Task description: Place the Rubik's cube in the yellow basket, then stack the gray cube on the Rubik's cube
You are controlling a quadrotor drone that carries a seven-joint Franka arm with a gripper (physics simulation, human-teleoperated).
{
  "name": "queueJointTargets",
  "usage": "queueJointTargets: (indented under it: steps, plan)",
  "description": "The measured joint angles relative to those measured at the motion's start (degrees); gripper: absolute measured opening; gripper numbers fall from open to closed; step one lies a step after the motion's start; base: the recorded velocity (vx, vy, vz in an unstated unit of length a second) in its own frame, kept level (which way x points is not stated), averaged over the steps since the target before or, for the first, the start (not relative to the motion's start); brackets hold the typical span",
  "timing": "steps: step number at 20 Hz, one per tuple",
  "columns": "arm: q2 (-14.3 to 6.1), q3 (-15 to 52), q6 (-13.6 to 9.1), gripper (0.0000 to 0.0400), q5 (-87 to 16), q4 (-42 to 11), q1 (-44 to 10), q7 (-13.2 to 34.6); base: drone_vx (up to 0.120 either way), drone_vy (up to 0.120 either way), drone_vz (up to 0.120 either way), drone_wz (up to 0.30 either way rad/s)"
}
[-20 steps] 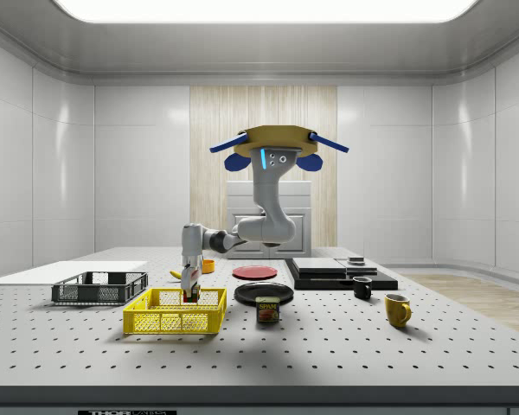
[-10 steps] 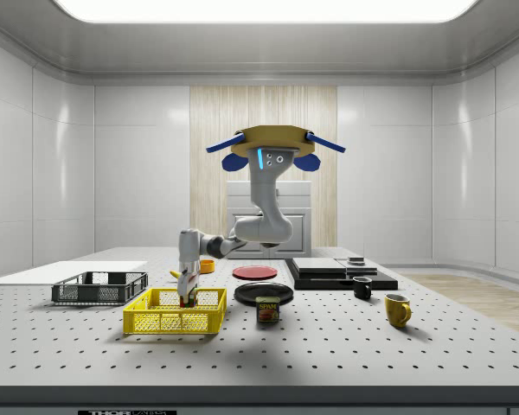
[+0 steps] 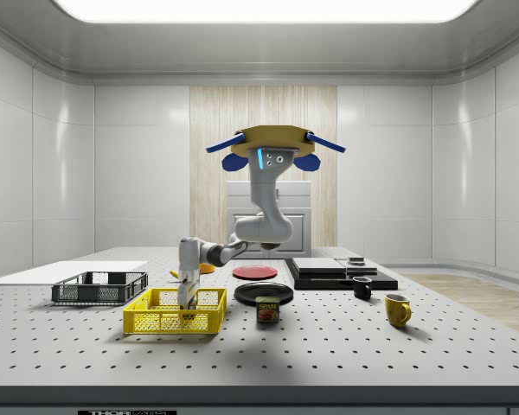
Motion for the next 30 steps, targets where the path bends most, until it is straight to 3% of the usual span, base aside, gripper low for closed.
queueJointTargets:
  steps: [9, 15, 22, 30]
  plan:
    - [0.5, 0.55, -0.75, 0.0396, 0.33, -0.27, 0.37, -0.17, 0.0, -0.004, 0.102, 0.0]
    - [0.79, 0.62, -1.08, 0.0399, 0.3, -0.34, 0.53, -0.27, 0.0, -0.12, 0.113, 0.0]
    - [1.09, 0.61, -1.38, 0.04, 0.19, -0.37, 0.67, -0.37, 0.097, -0.12, 0.0, 0.0]
    - [1.41, 0.58, -1.67, 0.04, 0.06, -0.39, 0.8, -0.47, 0.005, -0.12, 0.0, 0.0]
